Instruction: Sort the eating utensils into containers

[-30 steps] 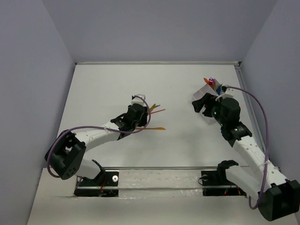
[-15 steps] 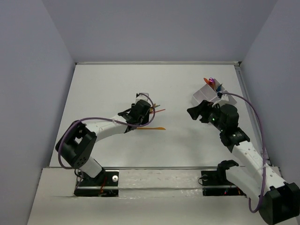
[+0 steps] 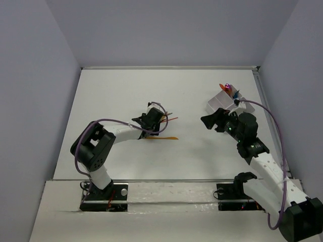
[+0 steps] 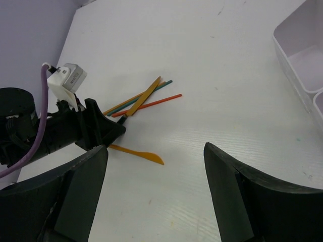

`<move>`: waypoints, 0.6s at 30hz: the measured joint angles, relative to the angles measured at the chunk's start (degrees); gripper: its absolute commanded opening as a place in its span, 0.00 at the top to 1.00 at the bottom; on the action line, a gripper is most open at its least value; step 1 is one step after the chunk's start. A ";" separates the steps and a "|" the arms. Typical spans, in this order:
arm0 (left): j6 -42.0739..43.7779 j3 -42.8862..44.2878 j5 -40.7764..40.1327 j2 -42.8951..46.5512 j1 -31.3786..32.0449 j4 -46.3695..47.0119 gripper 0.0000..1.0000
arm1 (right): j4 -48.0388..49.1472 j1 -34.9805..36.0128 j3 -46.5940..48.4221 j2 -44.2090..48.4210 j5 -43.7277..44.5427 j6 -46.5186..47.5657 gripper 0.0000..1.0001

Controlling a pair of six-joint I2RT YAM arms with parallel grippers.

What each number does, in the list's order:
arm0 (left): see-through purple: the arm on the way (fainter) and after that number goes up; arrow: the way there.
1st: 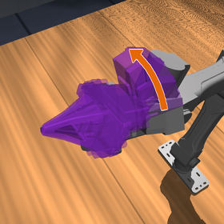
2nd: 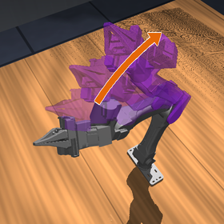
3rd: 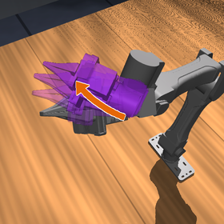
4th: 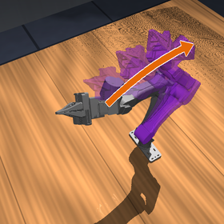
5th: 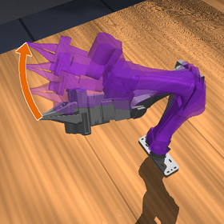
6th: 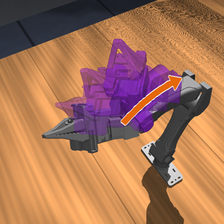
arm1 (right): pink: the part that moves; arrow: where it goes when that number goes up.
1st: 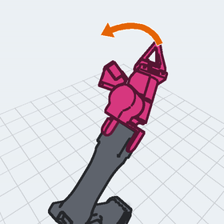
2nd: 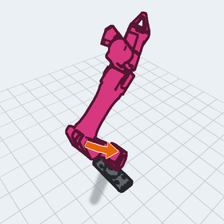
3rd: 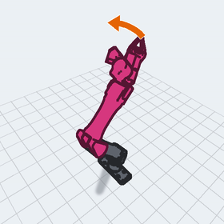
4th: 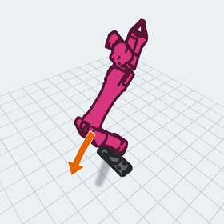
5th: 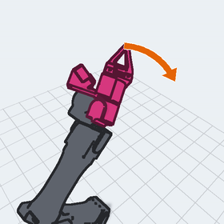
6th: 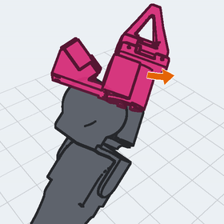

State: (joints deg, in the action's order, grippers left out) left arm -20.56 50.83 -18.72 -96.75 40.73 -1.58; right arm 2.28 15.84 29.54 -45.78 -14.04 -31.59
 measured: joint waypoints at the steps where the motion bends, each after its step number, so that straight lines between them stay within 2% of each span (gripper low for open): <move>1: 0.09 0.07 0.00 -0.04 -0.04 0.00 0.56 | 0.04 0.00 -0.11 -0.02 -0.02 -0.11 0.18; 5: 0.42 1.22 0.28 -1.40 -0.07 0.70 0.79 | 0.22 0.00 -0.35 -0.37 -0.22 -0.24 0.18; 9: 1.29 1.81 0.63 -2.19 0.02 1.49 0.85 | 0.90 0.00 -0.35 -1.07 -0.70 -0.37 0.18; 10: 1.42 1.84 0.61 -2.27 0.02 1.66 0.88 | 1.03 0.00 -0.35 -1.22 -0.85 -0.39 0.17; 12: 1.70 1.95 0.57 -2.40 0.02 1.81 1.00 | 1.22 0.00 -0.35 -1.64 -1.05 -0.42 0.17; 16: 2.36 2.14 0.63 -2.49 0.00 1.88 1.00 | 1.22 0.00 -0.35 -2.05 -1.25 -0.96 0.16; 18: 2.58 2.14 0.81 -2.45 0.00 2.14 1.00 | 1.40 0.00 -0.35 -2.16 -1.36 -1.29 0.12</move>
State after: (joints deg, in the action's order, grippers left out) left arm -17.98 52.97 -17.91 -99.20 40.73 0.56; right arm 3.68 15.84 29.19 -47.94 -15.40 -32.88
